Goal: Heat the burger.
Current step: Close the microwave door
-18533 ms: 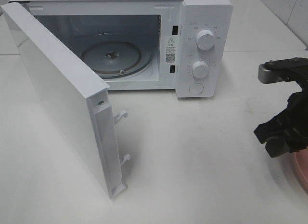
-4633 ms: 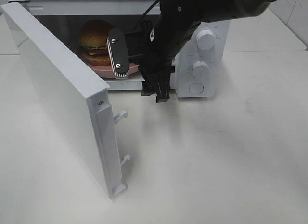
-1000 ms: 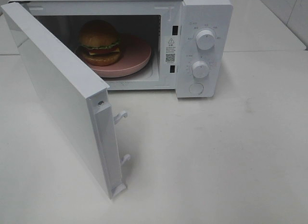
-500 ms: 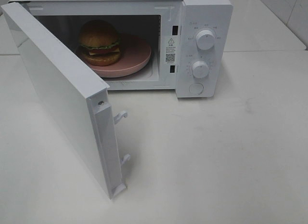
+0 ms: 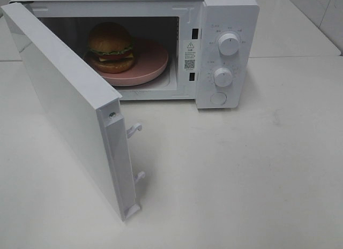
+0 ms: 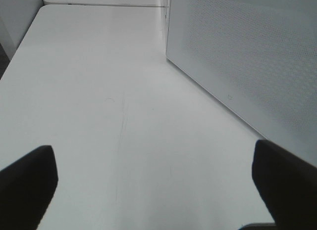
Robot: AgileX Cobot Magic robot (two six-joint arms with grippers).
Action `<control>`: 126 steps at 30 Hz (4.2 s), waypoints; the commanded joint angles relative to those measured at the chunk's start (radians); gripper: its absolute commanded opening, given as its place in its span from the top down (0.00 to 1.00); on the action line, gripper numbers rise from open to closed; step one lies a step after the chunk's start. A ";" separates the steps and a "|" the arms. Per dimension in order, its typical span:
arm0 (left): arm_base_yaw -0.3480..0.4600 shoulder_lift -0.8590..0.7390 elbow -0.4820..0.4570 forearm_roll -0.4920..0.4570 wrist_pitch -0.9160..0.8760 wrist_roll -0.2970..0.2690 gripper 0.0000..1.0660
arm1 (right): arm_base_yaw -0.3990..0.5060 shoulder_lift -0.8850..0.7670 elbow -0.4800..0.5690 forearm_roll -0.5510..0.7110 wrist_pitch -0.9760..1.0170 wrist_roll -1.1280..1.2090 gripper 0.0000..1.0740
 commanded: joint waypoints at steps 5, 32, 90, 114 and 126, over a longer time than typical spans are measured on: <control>0.000 -0.004 0.003 0.003 -0.017 -0.001 0.07 | -0.004 -0.027 0.005 0.003 -0.010 -0.002 0.30; 0.000 0.369 0.005 0.019 -0.352 -0.013 0.98 | -0.004 -0.027 0.005 0.004 -0.010 -0.002 0.30; -0.203 1.450 0.220 0.318 -1.917 -0.233 1.00 | -0.004 -0.027 0.005 0.006 -0.010 -0.002 0.30; -0.418 1.644 0.126 0.134 -1.999 -0.168 1.00 | -0.004 -0.027 0.005 0.006 -0.010 -0.002 0.30; -0.597 1.763 -0.061 0.023 -1.942 -0.153 1.00 | -0.004 -0.027 0.005 0.006 -0.010 -0.002 0.30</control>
